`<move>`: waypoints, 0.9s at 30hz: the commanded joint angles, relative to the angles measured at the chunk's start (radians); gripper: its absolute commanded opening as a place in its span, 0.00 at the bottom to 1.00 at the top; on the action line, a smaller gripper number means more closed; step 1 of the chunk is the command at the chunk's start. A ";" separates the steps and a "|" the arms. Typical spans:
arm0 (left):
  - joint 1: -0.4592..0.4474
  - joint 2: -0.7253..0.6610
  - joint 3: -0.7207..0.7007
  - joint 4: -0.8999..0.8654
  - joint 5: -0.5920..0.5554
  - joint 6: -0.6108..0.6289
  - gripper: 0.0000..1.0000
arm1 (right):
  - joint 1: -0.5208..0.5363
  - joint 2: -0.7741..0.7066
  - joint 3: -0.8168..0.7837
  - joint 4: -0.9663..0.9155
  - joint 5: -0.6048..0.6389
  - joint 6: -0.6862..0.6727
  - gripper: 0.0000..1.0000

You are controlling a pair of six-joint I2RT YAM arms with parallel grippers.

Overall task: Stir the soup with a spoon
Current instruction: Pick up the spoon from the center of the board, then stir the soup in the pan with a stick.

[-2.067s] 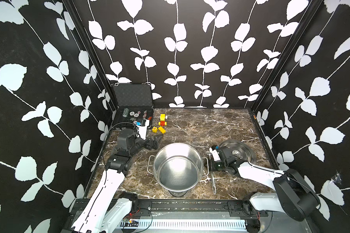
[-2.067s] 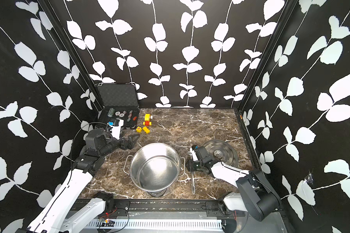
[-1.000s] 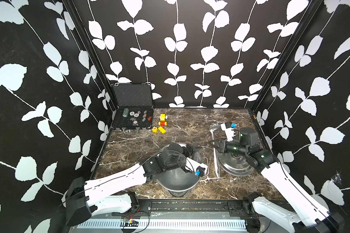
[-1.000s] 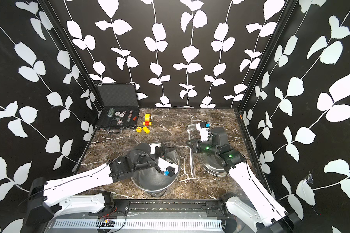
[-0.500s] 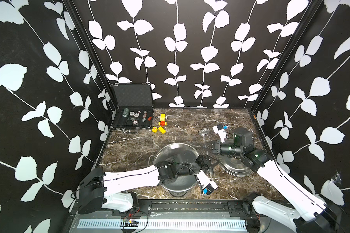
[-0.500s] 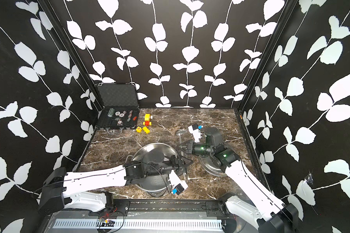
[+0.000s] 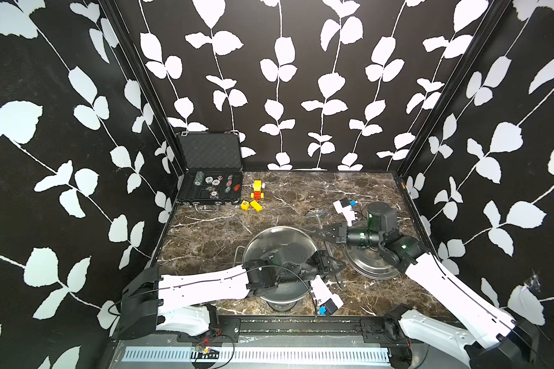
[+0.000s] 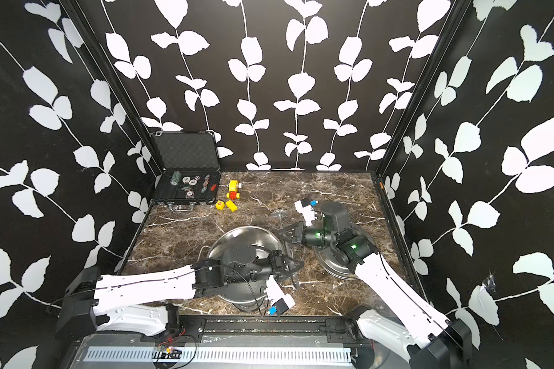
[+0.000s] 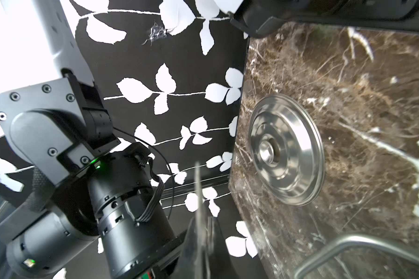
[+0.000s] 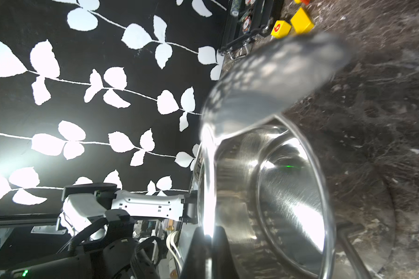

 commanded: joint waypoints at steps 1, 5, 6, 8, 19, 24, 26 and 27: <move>-0.009 -0.036 -0.016 0.055 0.010 -0.087 0.00 | 0.001 -0.025 0.003 0.082 0.047 -0.043 0.05; -0.011 -0.066 -0.023 0.139 0.015 -0.235 0.00 | 0.005 -0.065 -0.010 0.083 0.079 -0.068 0.35; -0.011 -0.086 -0.025 0.171 0.015 -0.289 0.00 | 0.007 -0.083 -0.013 0.078 0.094 -0.085 0.46; -0.011 -0.134 -0.025 0.225 0.016 -0.428 0.00 | 0.010 -0.121 -0.020 0.052 0.136 -0.133 0.64; 0.070 -0.419 0.120 -0.094 -0.031 -1.162 0.00 | 0.012 -0.441 -0.175 -0.087 0.513 -0.380 0.89; 0.128 -0.465 0.082 -0.190 -0.080 -1.338 0.00 | 0.012 -0.440 -0.163 -0.140 0.576 -0.427 0.89; 0.132 -0.480 0.047 -0.200 -0.106 -1.378 0.00 | 0.012 -0.432 -0.158 -0.163 0.606 -0.440 0.88; 0.134 -0.487 0.028 -0.201 -0.109 -1.388 0.00 | 0.012 -0.429 -0.156 -0.179 0.621 -0.447 0.88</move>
